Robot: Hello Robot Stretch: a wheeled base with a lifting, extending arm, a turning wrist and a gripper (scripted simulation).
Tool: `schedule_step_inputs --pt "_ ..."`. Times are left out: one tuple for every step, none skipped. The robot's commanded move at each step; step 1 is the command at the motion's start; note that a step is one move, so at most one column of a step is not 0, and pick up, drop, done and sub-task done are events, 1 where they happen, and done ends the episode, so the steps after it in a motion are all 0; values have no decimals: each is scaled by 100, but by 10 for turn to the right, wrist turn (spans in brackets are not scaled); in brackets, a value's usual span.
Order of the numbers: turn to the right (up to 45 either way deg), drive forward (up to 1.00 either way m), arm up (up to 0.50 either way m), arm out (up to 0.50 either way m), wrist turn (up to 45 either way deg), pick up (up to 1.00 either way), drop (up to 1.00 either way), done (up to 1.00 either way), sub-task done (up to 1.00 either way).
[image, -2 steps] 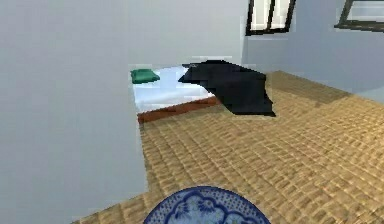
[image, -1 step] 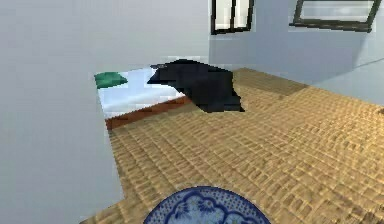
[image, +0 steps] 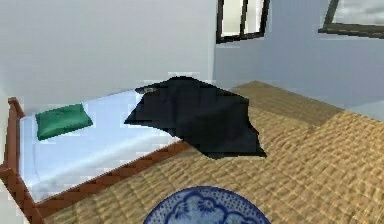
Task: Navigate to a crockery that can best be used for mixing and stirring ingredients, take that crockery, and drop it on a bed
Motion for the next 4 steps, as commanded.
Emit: schedule_step_inputs --pt "30 0 0 0 0 0 0 0 0" --pt "0 70 0 0 0 0 0 0 0" --pt "-450 0 0 0 0 0 0 0 0" --pt "-450 0 0 0 0 0 0 0 0"
